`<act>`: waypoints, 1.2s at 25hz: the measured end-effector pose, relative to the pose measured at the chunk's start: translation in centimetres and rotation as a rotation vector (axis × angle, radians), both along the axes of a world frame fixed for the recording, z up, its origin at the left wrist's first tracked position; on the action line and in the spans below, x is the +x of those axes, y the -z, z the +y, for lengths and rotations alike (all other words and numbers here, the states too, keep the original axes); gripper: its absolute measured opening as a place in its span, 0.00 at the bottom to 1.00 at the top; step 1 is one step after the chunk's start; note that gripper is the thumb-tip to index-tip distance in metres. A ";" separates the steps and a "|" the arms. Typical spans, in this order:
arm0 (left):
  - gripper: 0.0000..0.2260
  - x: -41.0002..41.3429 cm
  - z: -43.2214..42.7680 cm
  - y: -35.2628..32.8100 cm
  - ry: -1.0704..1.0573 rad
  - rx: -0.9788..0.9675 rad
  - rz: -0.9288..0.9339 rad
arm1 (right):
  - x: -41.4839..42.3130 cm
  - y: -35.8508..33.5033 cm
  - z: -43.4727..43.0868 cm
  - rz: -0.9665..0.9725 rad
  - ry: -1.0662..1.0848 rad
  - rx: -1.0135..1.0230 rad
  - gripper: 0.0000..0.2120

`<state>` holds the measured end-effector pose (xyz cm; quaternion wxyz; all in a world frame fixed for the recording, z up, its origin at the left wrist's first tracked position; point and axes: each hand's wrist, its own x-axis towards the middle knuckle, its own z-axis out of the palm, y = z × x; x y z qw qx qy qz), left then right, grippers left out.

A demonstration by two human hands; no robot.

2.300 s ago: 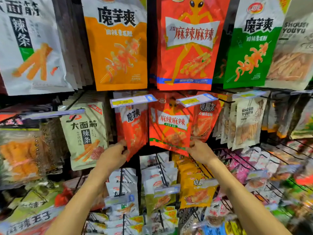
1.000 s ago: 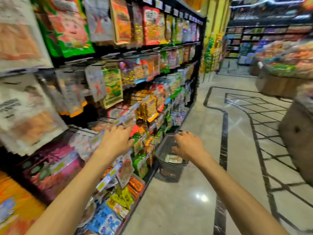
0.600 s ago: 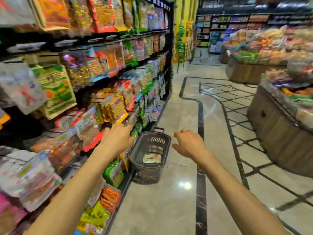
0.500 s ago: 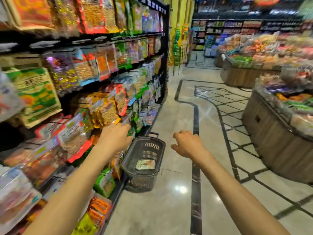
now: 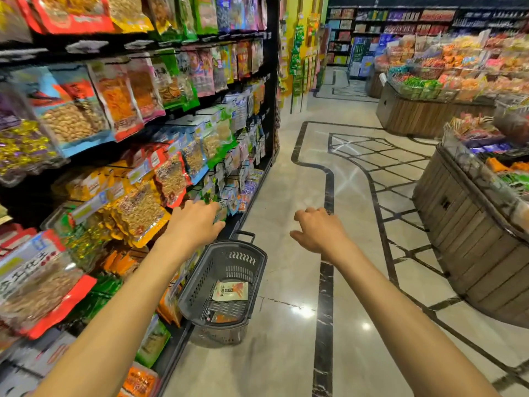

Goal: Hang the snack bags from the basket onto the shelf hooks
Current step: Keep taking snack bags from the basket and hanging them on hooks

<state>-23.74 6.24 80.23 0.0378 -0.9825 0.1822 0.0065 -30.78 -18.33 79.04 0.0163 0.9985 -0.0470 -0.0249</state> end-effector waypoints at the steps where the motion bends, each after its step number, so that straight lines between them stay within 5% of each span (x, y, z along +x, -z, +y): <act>1: 0.21 1.6 -1.3 0.3 -0.011 0.000 0.004 | 1.8 0.4 -1.3 0.009 -0.013 0.001 0.23; 14: 0.22 15.1 -11.5 4.3 -0.364 -0.042 0.075 | 25.8 3.2 -12.8 0.099 -0.403 -0.027 0.22; 30: 0.18 22.5 -5.4 21.3 -0.876 -0.144 0.257 | 43.7 19.0 -1.4 0.507 -0.869 -0.023 0.20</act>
